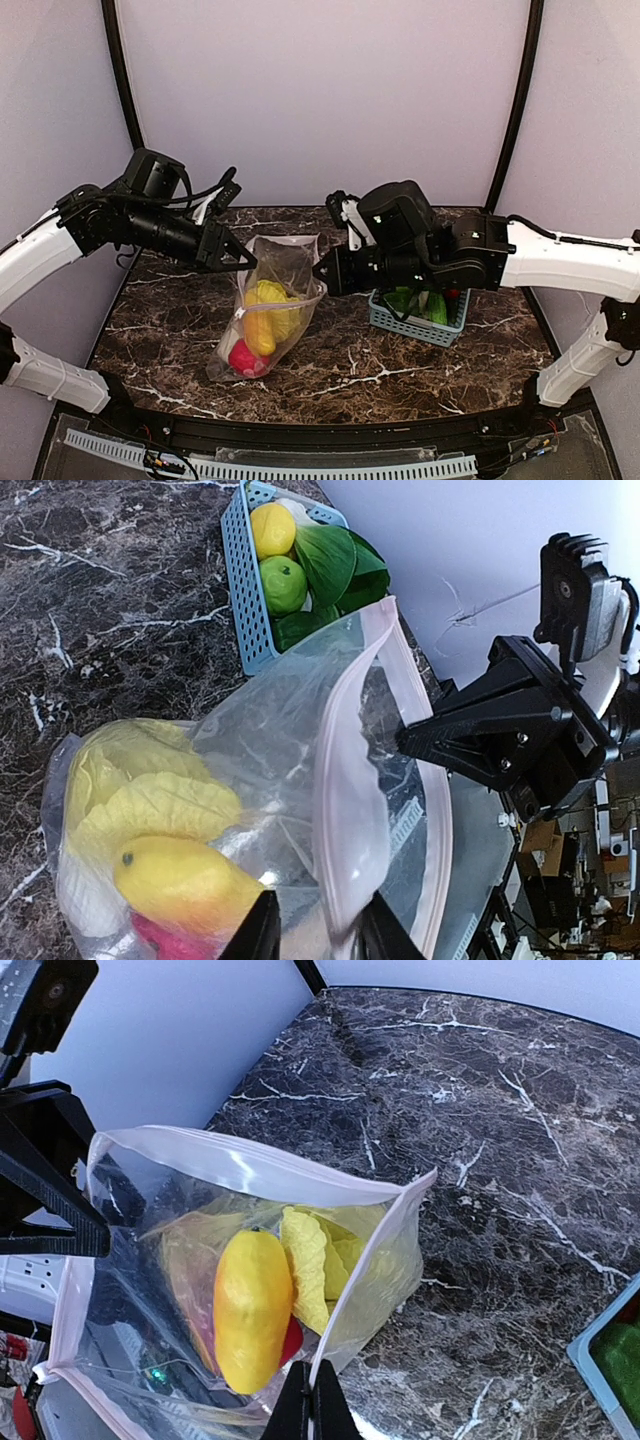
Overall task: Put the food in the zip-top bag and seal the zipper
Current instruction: Adjust the zipper food storage bag at the center of the board, then pass from the left arm to the right, then pass from the right arm to the left
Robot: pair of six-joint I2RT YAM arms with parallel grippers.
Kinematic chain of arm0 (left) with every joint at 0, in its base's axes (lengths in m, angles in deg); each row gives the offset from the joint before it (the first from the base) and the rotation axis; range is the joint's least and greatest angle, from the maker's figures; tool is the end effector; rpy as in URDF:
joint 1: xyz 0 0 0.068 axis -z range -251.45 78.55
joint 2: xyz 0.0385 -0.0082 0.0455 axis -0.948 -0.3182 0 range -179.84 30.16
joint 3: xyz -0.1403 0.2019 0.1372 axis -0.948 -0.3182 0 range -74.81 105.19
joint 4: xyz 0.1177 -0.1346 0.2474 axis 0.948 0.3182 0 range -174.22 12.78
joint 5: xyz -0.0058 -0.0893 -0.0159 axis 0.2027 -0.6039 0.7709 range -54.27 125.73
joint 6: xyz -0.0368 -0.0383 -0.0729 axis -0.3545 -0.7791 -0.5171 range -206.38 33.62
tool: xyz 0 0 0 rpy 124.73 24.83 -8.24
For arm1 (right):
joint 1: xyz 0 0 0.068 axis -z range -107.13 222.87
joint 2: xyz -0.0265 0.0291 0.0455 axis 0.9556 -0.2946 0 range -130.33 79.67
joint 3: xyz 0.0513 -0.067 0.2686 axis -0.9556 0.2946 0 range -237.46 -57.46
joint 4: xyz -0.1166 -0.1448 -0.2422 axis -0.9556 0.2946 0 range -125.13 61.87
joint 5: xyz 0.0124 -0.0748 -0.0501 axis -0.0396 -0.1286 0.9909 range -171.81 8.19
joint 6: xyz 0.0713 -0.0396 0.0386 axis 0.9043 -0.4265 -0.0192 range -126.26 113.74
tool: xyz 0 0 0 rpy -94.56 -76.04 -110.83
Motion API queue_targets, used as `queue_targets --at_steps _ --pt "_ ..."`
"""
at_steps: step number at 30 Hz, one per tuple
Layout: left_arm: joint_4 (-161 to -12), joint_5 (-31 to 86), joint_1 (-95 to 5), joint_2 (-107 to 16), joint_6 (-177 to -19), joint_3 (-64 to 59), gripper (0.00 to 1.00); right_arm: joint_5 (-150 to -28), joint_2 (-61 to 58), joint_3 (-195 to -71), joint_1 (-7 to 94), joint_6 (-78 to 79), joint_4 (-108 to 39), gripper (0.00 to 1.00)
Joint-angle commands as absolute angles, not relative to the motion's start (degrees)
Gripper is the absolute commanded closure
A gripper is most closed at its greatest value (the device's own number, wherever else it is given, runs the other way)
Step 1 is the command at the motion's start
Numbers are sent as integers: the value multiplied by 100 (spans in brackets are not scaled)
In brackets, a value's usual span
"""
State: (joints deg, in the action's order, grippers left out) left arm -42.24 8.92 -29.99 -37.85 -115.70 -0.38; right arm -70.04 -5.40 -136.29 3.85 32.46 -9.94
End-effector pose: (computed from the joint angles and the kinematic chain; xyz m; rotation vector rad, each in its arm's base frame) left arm 0.2152 -0.2386 0.3740 0.5379 2.3193 -1.1632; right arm 0.1669 0.3892 0.3337 -0.4599 2.1937 0.8775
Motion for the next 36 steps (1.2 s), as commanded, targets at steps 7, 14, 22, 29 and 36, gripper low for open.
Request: queue_targets --at_steps 7,14,22,29,36 --pt "-4685 917 -3020 -2971 -11998 -430 29 -7110 -658 -13908 252 3351 -1580 100" --pt "-4930 566 -3009 -2808 -12082 -826 17 -6985 -765 -14087 138 3388 -1505 100" --pt "-5154 407 -3010 -2728 -12178 -866 58 -6947 -847 -14141 92 3417 -1448 100" --pt "-5167 399 -3010 -2711 -12240 -983 74 -6962 -888 -14209 82 3386 -1413 100" --pt "-5274 303 -3005 -2772 -12237 -1014 89 -6912 -893 -14254 83 3358 -1359 100"
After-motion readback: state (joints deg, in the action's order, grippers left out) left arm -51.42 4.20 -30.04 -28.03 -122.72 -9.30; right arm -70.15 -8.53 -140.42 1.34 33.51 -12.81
